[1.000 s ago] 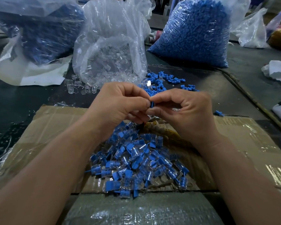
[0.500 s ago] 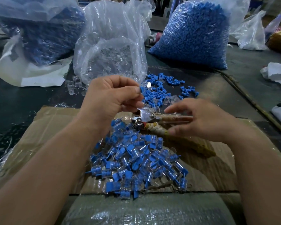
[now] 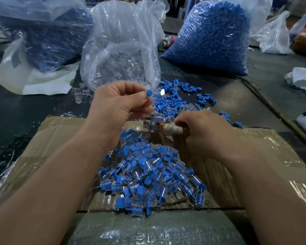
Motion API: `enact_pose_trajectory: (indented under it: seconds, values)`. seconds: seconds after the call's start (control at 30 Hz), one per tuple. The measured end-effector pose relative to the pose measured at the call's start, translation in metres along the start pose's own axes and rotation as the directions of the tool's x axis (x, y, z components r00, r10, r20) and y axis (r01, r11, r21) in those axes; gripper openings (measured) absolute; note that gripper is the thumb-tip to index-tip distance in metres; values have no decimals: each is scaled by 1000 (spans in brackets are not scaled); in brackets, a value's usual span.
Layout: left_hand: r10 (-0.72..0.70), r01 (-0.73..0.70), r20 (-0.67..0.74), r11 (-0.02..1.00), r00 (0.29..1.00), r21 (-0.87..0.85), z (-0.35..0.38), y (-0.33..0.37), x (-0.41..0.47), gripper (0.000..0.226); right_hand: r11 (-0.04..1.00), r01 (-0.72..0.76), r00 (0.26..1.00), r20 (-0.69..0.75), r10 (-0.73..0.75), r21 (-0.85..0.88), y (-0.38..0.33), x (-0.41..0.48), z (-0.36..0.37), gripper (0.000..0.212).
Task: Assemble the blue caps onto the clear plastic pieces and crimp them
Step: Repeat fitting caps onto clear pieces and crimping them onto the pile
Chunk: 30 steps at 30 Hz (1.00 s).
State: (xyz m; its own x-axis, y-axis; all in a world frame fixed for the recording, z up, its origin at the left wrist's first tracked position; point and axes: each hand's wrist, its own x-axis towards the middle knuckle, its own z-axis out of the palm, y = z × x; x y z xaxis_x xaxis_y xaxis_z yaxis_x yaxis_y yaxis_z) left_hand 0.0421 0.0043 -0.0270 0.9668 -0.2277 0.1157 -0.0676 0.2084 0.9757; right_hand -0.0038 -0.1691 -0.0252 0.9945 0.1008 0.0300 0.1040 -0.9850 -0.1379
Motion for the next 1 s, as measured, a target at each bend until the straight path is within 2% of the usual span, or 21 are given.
enact_pose_trajectory:
  seconds: [0.13, 0.2, 0.33, 0.47, 0.6, 1.0]
  values:
    - [-4, 4, -18, 999, 1000, -34, -1, -1, 1, 9, 999, -38, 988, -147, 39, 10, 5, 1, 4, 7]
    - [4, -5, -19, 999, 1000, -37, 0, 0, 1, 11, 998, -64, 973, -220, 67, 23, 10, 1, 2, 11]
    - [23, -23, 8, 1000, 1000, -9, 2, 0, 0, 12, 976, -57, 950, -289, 117, 210, 11, 1, -2, 11]
    - [41, -42, 29, 999, 999, 30, 5, -1, -2, 13, 944, -35, 963, -240, 119, 327, 6, -1, -1, 11]
    - [76, -77, 17, 995, 997, 60, 6, -1, -2, 15, 944, -30, 978, -186, 96, 330, 4, -2, 0, 9]
    - [124, -122, -19, 989, 992, 87, 6, -4, -2, 16, 940, 10, 986, -162, 48, 342, -1, -4, -1, 11]
